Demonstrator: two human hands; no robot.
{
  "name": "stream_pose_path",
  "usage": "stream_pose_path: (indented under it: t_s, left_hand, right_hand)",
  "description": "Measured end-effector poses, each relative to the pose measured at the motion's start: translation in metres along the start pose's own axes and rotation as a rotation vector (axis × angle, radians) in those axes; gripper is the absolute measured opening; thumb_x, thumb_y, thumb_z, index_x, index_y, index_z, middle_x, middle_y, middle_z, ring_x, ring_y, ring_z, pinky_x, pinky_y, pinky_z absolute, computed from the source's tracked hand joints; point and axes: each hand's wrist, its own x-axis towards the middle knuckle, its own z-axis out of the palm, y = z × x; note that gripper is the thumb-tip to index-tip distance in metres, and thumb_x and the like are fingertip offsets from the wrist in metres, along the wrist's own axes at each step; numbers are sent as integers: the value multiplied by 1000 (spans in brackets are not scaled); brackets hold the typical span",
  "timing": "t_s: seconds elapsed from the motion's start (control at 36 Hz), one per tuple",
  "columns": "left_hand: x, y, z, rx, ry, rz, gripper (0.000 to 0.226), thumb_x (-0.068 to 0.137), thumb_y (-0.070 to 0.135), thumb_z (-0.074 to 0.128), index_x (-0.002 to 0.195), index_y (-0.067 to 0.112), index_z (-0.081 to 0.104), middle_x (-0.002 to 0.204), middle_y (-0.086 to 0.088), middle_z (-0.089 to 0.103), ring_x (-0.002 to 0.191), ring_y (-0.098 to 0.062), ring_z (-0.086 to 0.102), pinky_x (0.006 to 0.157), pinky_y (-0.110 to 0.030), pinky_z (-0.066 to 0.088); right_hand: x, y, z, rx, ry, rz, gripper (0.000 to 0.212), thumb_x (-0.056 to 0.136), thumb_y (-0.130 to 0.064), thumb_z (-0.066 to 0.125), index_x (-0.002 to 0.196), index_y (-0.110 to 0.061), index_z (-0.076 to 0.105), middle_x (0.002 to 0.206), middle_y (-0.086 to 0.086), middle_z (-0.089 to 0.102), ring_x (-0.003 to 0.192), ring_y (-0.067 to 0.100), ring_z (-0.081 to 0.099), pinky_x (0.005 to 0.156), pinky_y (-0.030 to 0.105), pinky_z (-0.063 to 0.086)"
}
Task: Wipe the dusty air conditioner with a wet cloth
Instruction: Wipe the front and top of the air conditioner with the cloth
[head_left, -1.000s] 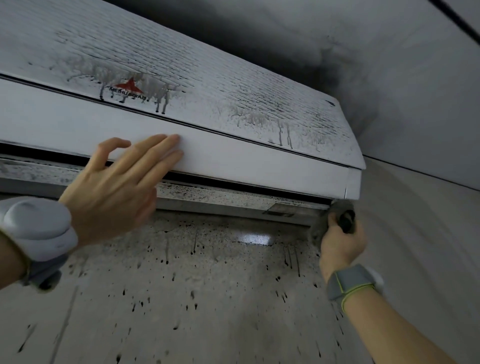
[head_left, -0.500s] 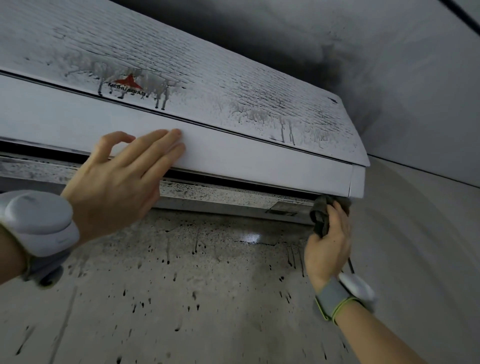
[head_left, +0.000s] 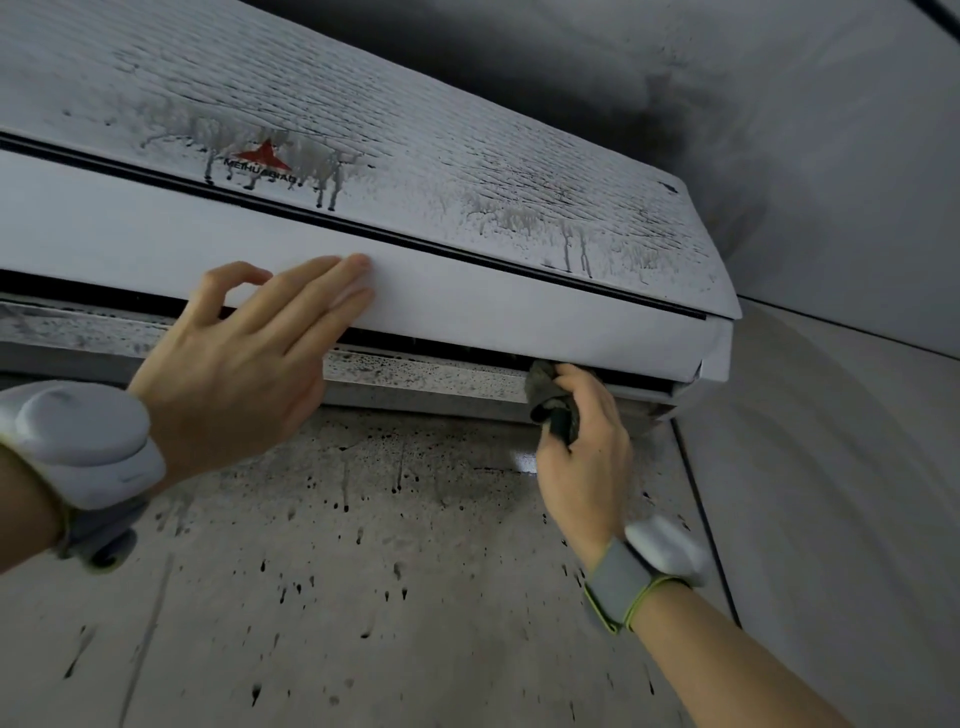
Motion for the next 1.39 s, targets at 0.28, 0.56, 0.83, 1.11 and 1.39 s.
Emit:
stream_pose_path:
  t_s: [0.28,0.56,0.83,1.11,1.39]
  left_hand:
    - [-20,-15,-10,6,-127,9,56,87,24,40,138,2,42,153,-11,28,135,-21,34,94,-45,31]
    - [-71,-66,-33,55,-222,9,51,89,23,35,134,2,49,144,-13,43,124,-28,52,91,-46,34]
    - [-119,-132,-58,88,-328,4,48,87,23,34,124,1,58,136,-16,52,116,-32,56,87,-46,34]
    - [-166,-202,-87,132,-436,-31,47,84,24,35,118,3,60,127,-16,56,114,-31,49,87,-46,35]
    - [-223,-274,-113,130,-499,-282,49,78,26,36,114,5,63,119,-10,61,108,-30,56,84,-44,36]
  right_hand:
    - [-11,-35,20,75,-27,-36,39,71,-4,45,106,-7,61,111,3,63,105,21,58,84,16,41]
    - [-31,-103,66,135,-23,-62,45,70,-19,34,105,-7,59,114,3,60,111,22,55,92,31,47]
    - [-54,-176,107,173,-53,-124,42,69,-14,35,104,-6,56,118,9,59,116,31,53,94,48,47]
    - [-76,-262,156,224,-93,-165,42,69,-14,35,102,-4,59,115,10,62,115,29,54,96,47,47]
    - [-96,-338,195,207,-122,-165,43,71,-18,34,102,-3,60,114,11,63,114,30,56,99,45,45]
